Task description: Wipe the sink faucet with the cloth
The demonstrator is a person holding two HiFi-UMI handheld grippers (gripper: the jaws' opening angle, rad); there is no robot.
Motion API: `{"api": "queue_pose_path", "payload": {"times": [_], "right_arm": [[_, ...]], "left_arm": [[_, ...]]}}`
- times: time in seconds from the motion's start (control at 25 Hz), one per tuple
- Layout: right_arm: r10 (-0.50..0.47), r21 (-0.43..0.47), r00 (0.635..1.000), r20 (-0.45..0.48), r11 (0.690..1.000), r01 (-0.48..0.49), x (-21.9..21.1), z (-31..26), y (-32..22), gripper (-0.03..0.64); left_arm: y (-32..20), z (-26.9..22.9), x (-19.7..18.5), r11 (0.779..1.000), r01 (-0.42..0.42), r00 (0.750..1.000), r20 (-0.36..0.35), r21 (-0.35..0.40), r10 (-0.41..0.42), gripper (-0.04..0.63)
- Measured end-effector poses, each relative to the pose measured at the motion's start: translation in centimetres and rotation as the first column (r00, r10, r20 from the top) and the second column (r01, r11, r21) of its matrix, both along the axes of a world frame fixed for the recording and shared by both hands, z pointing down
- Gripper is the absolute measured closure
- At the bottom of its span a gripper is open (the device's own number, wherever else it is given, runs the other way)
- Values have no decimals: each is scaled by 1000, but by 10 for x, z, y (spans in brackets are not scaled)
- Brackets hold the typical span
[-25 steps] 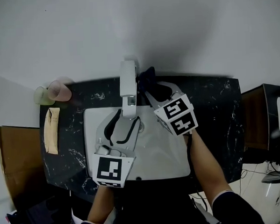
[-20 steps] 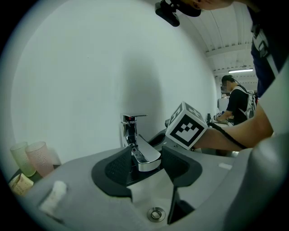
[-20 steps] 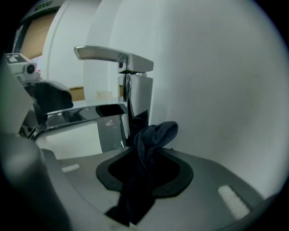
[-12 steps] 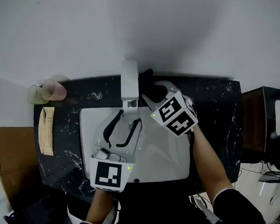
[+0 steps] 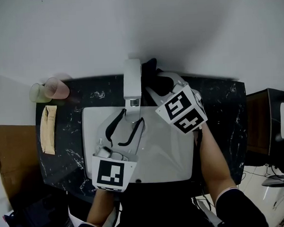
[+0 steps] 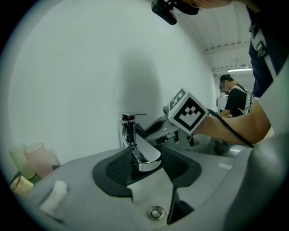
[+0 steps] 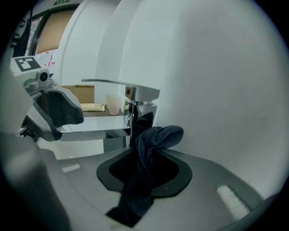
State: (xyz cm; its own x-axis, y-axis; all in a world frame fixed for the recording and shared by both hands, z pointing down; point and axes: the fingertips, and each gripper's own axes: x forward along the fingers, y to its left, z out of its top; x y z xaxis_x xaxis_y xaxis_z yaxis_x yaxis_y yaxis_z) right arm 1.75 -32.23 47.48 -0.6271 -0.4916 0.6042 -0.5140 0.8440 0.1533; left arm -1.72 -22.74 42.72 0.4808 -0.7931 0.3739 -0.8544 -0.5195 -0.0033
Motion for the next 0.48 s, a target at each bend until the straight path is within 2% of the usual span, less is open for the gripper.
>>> {"api": "queue_pose_path", "payload": {"times": [0.16,0.28,0.48], "right_arm": [[9,-74,1000,-29,997,-11,-1,29,-1,517],[4,-128,1000,-17,992,-6,-2,40,9,517],[-20,-130,1000,12,991,21,-1,21,26,517]], "left_arm": [[0,1,0,1000,3,1000,8,1,-3,388],[-1,3,-1,1000,7,1000,11,-2,-7,387],[-2,4,0,1000,6,1000,18,-16,-6,388]]}}
